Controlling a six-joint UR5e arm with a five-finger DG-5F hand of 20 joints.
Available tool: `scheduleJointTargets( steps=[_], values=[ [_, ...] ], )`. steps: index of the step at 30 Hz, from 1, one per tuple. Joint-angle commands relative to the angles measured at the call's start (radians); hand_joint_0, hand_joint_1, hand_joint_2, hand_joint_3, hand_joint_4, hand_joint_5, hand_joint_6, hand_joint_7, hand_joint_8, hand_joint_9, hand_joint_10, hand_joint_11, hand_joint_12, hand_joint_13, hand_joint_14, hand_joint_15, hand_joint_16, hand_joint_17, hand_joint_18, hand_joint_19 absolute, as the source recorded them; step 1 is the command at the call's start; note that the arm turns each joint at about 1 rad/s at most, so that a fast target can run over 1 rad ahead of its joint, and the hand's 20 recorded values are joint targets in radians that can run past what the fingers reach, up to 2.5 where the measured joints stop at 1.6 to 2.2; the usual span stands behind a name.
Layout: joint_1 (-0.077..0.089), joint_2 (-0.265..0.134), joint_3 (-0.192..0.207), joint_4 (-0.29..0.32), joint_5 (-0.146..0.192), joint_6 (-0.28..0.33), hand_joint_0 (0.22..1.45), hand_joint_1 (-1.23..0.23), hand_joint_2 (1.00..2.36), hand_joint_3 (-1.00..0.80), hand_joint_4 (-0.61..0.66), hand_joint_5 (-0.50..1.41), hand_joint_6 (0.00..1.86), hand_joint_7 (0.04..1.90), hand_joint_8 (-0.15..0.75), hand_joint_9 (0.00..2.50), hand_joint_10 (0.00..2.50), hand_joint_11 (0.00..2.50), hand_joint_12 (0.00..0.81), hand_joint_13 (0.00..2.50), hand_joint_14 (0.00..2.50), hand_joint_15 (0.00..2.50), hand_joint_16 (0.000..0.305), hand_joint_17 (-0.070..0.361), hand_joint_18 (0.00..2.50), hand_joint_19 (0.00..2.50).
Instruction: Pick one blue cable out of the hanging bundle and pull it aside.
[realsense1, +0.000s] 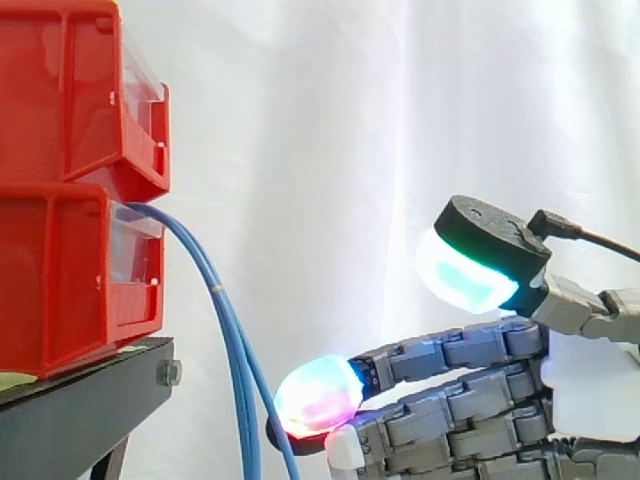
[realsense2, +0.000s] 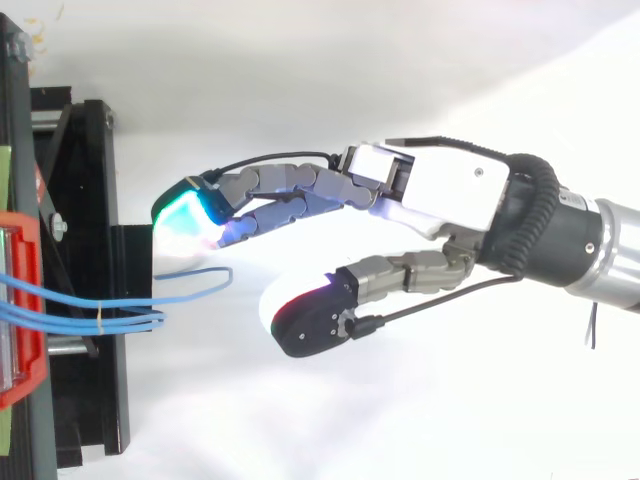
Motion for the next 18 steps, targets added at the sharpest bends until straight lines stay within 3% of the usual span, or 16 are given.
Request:
scheduleJointTargets(
  steps=[1,3,5,11,12,17,18],
  values=[
    [0.0,-0.015,0.002,0.005,0.001,-0.002,0.49,-0.55,1.0,-0.5,0.25,-0.17,0.5,0.73,0.262,0.47,0.0,0.0,0.353,0.26,0.0,0.1,0.055,0.123,0.12,0.25],
    [0.002,-0.021,0.005,0.006,0.0,0.001,0.49,-0.55,1.0,-0.5,0.25,-0.17,0.5,0.73,0.263,0.47,0.0,0.0,0.354,0.27,0.0,0.11,0.055,0.123,0.13,0.26],
    [0.002,-0.063,0.022,0.025,0.001,0.021,0.49,-0.54,1.0,-0.5,0.25,-0.16,0.5,0.73,0.263,0.47,0.0,0.0,0.352,0.27,0.0,0.11,0.055,0.123,0.13,0.26],
    [0.0,-0.094,0.042,0.029,0.0,0.033,0.49,-0.54,1.0,-0.5,0.25,-0.16,0.5,0.74,0.265,0.48,0.0,0.0,0.351,0.27,0.0,0.11,0.054,0.122,0.14,0.26],
    [-0.002,-0.135,0.082,0.029,-0.005,0.042,0.49,-0.54,1.0,-0.5,0.25,-0.16,0.5,0.74,0.266,0.48,0.0,0.0,0.351,0.27,0.0,0.11,0.054,0.122,0.14,0.26],
    [0.002,-0.173,0.143,0.026,-0.025,0.053,0.5,-0.54,1.0,-0.5,0.25,-0.16,0.5,0.74,0.266,0.49,0.0,0.0,0.351,0.28,0.0,0.11,0.054,0.12,0.15,0.26],
    [0.002,-0.19,0.172,0.022,-0.034,0.053,0.5,-0.54,1.0,-0.5,0.25,-0.16,0.5,0.74,0.267,0.49,0.0,0.0,0.351,0.28,0.0,0.11,0.053,0.12,0.15,0.26]
  ],
)
